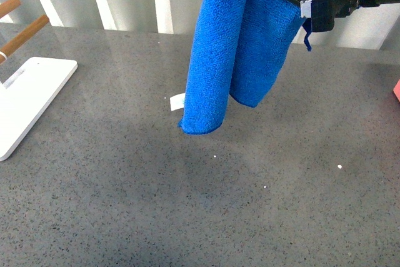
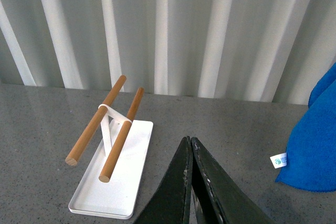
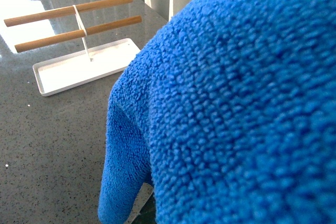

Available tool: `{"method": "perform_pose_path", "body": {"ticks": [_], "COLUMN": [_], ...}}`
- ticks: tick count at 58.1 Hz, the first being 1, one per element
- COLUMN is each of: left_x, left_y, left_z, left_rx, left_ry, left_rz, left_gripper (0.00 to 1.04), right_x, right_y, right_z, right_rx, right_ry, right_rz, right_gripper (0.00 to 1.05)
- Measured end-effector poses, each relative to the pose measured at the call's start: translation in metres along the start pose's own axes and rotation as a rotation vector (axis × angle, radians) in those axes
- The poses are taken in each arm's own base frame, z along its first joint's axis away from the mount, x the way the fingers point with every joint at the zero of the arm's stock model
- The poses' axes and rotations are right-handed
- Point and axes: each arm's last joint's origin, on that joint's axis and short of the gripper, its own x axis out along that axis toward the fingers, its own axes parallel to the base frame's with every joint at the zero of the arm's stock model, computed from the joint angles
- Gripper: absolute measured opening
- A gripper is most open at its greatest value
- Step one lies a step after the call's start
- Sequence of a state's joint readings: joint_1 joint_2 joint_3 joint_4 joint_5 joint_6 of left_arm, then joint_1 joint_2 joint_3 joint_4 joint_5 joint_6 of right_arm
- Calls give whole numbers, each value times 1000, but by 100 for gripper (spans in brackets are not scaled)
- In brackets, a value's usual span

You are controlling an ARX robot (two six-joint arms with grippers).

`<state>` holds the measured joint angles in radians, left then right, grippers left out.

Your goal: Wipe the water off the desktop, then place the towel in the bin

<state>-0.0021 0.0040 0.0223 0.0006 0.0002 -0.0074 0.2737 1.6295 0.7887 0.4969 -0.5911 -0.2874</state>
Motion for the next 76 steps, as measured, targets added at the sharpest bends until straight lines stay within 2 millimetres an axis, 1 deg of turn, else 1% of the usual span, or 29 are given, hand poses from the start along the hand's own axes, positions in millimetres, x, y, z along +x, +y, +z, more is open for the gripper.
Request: {"method": "perform_pose_path", "body": {"ticks": [10,12,13,14,16,17,19,23,27,28,31,33,36,38,41,43,47,48,50,53,58,59,62,65,68,70,71,73,76], "left_x": [0,0,0,0,0,0,0,0,0,0,0,0,0,0,0,0,0,0,0,0,0,0,0,0,0,0,0,0,0], "left_y": [0,0,0,0,0,0,0,0,0,0,0,0,0,0,0,0,0,0,0,0,0,0,0,0,0,0,0,0,0], "left_z": [0,0,0,0,0,0,0,0,0,0,0,0,0,0,0,0,0,0,0,0,0,0,0,0,0,0,0,0,0], "left_rx": [0,0,0,0,0,0,0,0,0,0,0,0,0,0,0,2,2,1,2,2,2,2,2,2,2,2,2,2,2], "left_ry": [0,0,0,0,0,0,0,0,0,0,0,-1,-1,-1,-1,-1,-1,-1,-1,-1,-1,-1,-1,-1,-1,-1,-1,-1,-1], "left_rz": [0,0,0,0,0,0,0,0,0,0,0,0,0,0,0,0,0,0,0,0,0,0,0,0,0,0,0,0,0], "left_gripper": [3,6,10,11,16,21,24,34,50,55,65,74,86,88,97,100,97,97,98,98,98,98,98,98,98,98,98,98,98], "right_x": [-2,-3,-4,-5,-9,-11,-14,-23,-33,-34,-32,-26,-14,-10,4,14,30,36,43,64,87,96,111,120,130,133,136,138,133], "right_y": [-2,-2,-2,-2,-1,-1,0,0,-9,-13,-24,-32,-39,-40,-42,-43,-44,-43,-42,-40,-35,-33,-26,-18,-5,0,9,20,35], "right_z": [-6,-10,-14,-16,-22,-28,-33,-46,-56,-58,-62,-68,-79,-82,-92,-98,-105,-107,-109,-111,-111,-108,-102,-96,-89,-85,-80,-74,-64], "right_rx": [37,52,61,66,73,76,80,104,190,211,255,274,275,273,254,248,240,234,228,212,187,176,162,160,169,174,183,197,211], "right_ry": [66,99,124,139,178,205,230,313,431,460,554,629,716,742,796,816,829,834,842,856,852,841,792,736,681,666,652,638,632], "right_rz": [-35,-47,-54,-56,-61,-67,-74,-82,-118,-132,-173,-204,-227,-232,-241,-240,-217,-210,-206,-192,-182,-174,-149,-117,-61,-41,-14,16,37], "right_gripper": [3,3,3,3,3,3,3,3,3,3,3,3,3,3,3,3,3,3,3,3,3,3,3,3,3,3,3,3,3]}}
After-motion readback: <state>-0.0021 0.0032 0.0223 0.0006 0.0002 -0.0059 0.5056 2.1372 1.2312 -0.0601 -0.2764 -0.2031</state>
